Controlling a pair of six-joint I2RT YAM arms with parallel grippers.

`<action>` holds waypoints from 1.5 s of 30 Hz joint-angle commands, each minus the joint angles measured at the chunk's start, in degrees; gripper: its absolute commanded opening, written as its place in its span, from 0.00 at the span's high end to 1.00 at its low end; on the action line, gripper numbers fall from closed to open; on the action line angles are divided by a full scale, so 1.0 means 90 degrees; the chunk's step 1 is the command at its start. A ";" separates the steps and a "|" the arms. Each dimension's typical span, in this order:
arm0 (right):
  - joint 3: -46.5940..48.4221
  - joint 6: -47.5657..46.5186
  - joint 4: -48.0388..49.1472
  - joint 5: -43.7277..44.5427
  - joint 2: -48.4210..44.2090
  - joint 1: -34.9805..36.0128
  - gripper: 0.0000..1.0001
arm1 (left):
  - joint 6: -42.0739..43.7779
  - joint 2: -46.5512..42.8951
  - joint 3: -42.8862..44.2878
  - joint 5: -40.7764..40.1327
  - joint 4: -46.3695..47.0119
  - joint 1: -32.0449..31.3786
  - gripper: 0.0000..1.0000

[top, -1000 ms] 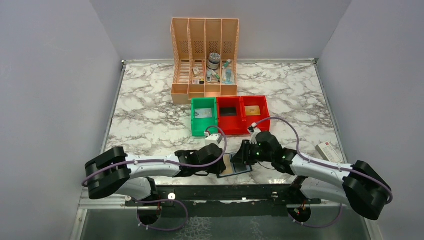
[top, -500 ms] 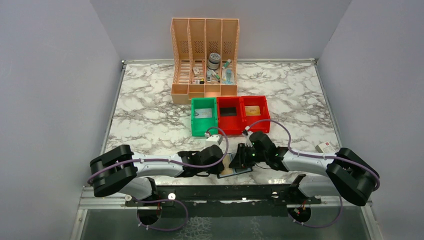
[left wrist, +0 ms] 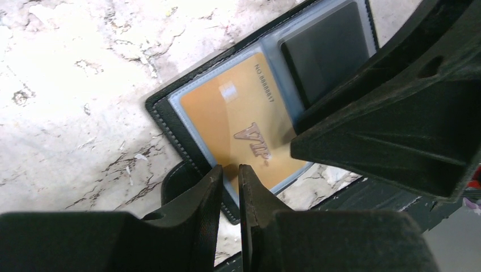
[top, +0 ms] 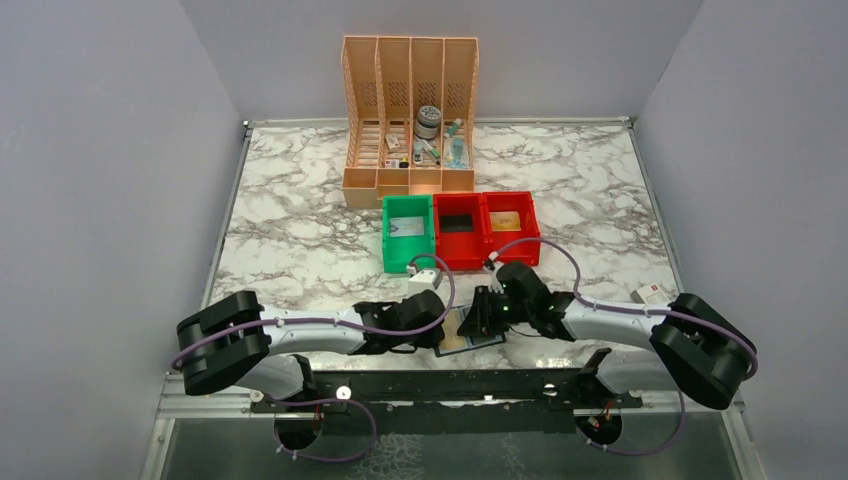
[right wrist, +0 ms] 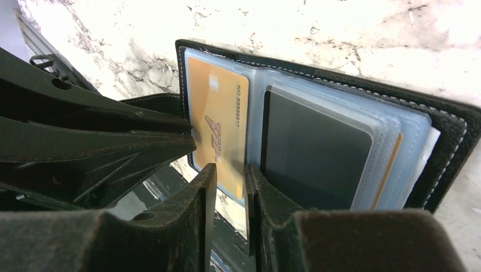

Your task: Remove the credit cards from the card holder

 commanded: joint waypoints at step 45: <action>-0.0797 0.0328 0.0807 -0.0324 -0.0893 -0.0253 0.99 | 0.0059 0.0326 0.0134 -0.0378 -0.0454 -0.0064 1.00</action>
